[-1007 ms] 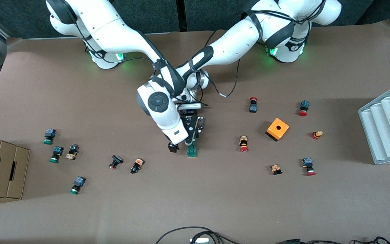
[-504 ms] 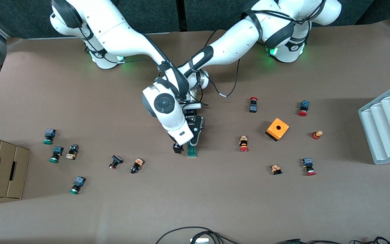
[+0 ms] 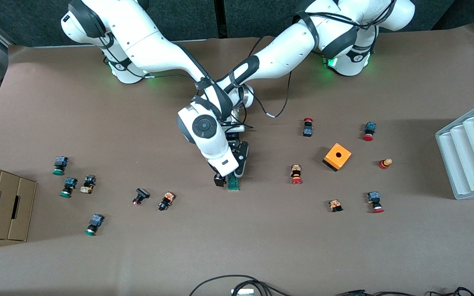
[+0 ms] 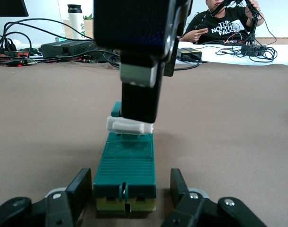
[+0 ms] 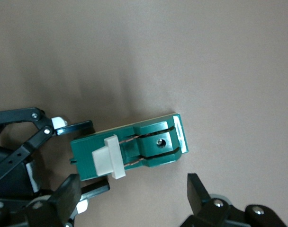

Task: Close load switch with both arms
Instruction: 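Lower the right gripper onto the white lever and close it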

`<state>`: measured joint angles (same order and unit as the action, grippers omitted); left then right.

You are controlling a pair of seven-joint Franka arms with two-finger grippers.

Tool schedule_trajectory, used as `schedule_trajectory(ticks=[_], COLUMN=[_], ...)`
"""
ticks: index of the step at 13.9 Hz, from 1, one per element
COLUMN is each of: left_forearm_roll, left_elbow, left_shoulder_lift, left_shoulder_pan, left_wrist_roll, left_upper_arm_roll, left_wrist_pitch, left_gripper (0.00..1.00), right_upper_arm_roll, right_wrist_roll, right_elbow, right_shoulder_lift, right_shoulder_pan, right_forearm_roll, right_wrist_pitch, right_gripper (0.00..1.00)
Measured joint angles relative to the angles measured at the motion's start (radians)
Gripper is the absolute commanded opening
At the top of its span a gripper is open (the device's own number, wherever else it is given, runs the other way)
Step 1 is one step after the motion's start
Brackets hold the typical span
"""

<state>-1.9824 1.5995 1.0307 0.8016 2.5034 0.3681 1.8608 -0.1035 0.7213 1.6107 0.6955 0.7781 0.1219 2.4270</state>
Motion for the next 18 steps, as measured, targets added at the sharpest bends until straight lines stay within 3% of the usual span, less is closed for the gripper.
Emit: schedule_trajectory(ticks=[18], left_forearm_roll=[0.0], left_elbow=[0.0], left_shoulder_lift=[0.0], left_shoulder_pan=[0.003], left_wrist_roll=[0.0], left_upper_arm_roll=[-0.004], left_wrist_pitch=[-0.003], left_gripper=[0.75], right_upper_arm_roll=[0.0], right_wrist_roll=[-0.04], right_elbow=[-0.004], right_shoulder_lift=[0.03], right_shoulder_pan=[0.014], right_forearm_roll=[0.0], right_wrist_pitch=[0.05], right_gripper=[1.0])
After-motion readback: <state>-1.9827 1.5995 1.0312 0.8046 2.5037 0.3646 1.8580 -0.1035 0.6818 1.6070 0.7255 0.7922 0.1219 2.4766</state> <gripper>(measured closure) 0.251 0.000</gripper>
